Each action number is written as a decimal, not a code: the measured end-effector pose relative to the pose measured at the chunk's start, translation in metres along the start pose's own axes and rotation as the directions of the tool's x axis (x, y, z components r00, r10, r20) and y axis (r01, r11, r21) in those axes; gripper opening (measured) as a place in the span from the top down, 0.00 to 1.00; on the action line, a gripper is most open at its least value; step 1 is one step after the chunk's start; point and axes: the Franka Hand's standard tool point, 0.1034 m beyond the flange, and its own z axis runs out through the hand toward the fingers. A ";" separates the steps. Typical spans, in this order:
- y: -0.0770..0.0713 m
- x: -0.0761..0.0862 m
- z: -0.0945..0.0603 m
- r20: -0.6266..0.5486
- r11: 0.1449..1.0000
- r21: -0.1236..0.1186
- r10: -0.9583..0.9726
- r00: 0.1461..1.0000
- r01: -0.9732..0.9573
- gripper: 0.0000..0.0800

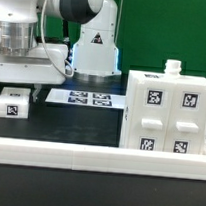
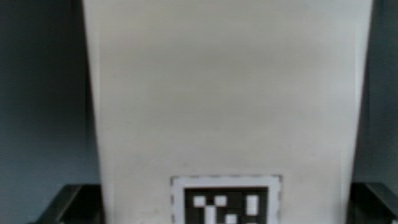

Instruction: Assemble cabinet

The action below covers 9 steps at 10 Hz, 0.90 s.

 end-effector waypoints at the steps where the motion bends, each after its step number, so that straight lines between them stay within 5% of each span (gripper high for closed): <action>1: 0.000 0.000 0.000 0.000 1.000 0.000 0.000 1.000 0.000 0.30; 3: -0.001 0.000 -0.002 0.001 1.000 0.003 -0.001 1.000 0.001 0.30; 9: -0.050 0.031 -0.098 -0.051 0.998 0.057 0.039 0.998 -0.036 0.30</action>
Offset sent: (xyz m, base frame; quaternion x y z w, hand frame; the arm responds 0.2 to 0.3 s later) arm -0.0010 0.0093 0.0506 -0.0008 0.0024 -0.0037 1.0000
